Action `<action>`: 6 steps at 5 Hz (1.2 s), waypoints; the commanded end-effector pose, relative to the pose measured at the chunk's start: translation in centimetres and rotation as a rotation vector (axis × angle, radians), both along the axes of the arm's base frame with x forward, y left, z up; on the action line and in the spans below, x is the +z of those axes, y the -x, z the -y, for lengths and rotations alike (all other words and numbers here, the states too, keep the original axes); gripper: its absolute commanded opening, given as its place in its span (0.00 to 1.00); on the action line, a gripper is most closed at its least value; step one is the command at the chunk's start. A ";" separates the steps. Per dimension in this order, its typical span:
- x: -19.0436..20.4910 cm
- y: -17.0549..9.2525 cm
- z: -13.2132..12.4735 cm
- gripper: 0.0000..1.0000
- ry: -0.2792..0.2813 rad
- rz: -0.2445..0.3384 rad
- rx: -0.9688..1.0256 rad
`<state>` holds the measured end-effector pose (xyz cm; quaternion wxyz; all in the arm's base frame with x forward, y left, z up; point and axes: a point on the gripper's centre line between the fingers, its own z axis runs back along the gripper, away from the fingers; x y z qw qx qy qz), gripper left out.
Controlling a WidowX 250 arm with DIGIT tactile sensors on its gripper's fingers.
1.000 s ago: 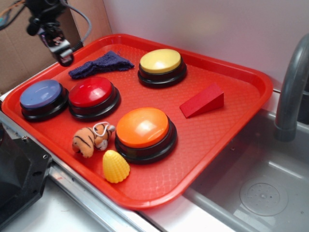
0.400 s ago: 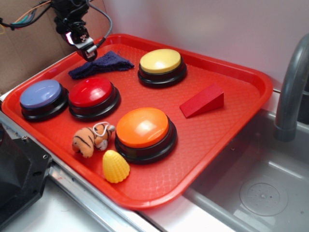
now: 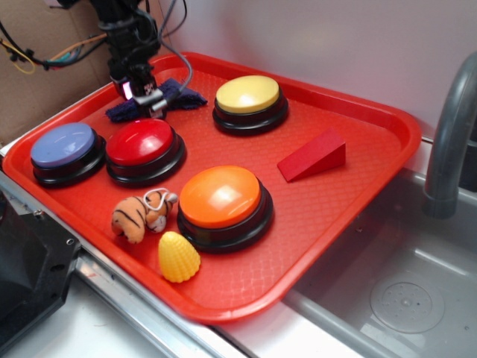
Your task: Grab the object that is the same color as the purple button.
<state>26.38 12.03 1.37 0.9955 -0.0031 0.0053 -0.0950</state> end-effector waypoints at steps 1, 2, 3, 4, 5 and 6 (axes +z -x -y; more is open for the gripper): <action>-1.0 0.5 0.0 0.00 -0.024 0.026 0.060; 1.6 1.2 -0.6 0.00 -0.102 0.071 0.082; 6.1 2.1 -0.6 0.00 -0.213 0.090 0.152; 11.2 3.1 1.3 0.00 -0.290 0.112 0.332; 16.1 3.7 3.8 0.00 -0.309 0.058 0.422; 19.6 4.5 6.6 0.00 -0.223 0.065 0.336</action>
